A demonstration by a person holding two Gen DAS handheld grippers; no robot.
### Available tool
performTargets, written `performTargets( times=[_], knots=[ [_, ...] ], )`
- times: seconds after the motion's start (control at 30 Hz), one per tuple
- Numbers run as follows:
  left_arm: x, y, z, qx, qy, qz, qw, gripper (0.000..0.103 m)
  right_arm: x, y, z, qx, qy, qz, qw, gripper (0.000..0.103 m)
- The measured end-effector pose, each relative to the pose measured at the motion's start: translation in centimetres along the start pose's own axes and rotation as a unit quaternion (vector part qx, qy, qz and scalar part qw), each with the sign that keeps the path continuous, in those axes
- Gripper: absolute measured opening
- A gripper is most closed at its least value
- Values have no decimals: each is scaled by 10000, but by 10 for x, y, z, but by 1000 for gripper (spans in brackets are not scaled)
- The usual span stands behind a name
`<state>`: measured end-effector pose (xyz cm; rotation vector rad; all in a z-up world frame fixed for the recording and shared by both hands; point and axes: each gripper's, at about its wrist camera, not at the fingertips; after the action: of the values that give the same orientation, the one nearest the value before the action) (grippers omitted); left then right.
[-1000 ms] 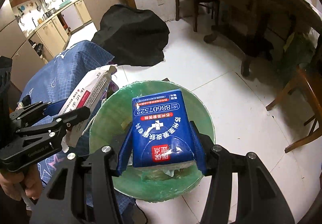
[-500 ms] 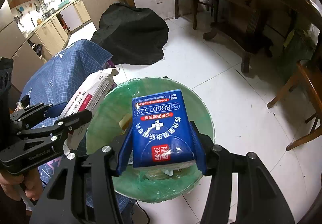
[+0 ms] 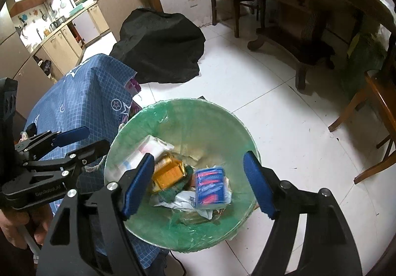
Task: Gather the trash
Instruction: 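Open both tools to drop the two boxes into the bin, then swing both tools away from the bin back toward the bed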
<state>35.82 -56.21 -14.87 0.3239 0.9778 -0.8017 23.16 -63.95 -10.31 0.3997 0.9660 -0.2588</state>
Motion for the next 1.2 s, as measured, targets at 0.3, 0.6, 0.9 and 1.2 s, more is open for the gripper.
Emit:
performTargets(
  times=[0.3, 0.6, 0.9, 1.2],
  knots=[
    [0, -1, -2, 12, 18, 9, 10000, 64, 1, 1, -5, -5, 7, 31, 10000, 71],
    [-6, 2, -5, 5, -24, 40, 10000, 64, 0, 2, -6, -21, -24, 17, 10000, 71],
    [-61, 60, -65, 93, -341, 90, 9993, 64, -30, 37, -46, -276, -552, 669, 9959, 77],
    [-149, 228, -170, -1140, -631, 1068, 9857, 66, -19, 130, -82, -1122, -352, 1263, 9850, 78]
  ],
)
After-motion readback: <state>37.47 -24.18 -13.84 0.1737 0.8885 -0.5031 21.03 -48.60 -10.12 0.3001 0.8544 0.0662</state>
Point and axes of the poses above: each gripper's, at about its wrist camera, not at the fingertips, and x roughly the way its jaws point, y to its left, z to its top, and after that the axes turned 3 degrees about x, right-handed
